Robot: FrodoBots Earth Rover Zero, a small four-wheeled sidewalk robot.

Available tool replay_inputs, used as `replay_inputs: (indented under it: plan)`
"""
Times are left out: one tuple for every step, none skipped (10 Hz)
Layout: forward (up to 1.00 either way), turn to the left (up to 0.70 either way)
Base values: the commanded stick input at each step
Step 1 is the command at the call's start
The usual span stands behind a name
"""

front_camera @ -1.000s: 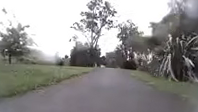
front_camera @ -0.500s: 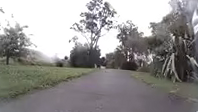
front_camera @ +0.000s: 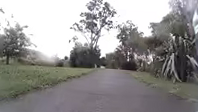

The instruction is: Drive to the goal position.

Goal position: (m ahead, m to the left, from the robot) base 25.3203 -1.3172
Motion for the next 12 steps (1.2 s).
replay_inputs:
  plan:
    - [0.0, 0.0]
    - [0.0, 0.0]
    - [0.0, 0.0]
    - [0.0, 0.0]
    - [0.0, 0.0]
    - [0.0, 0.0]
    - [0.07, 0.0]
    - [0.21, 0.0]
    - [0.85, 0.0]
    - [0.85, 0.0]
    - [0.85, 0.0]
    - [0.85, 0.0]
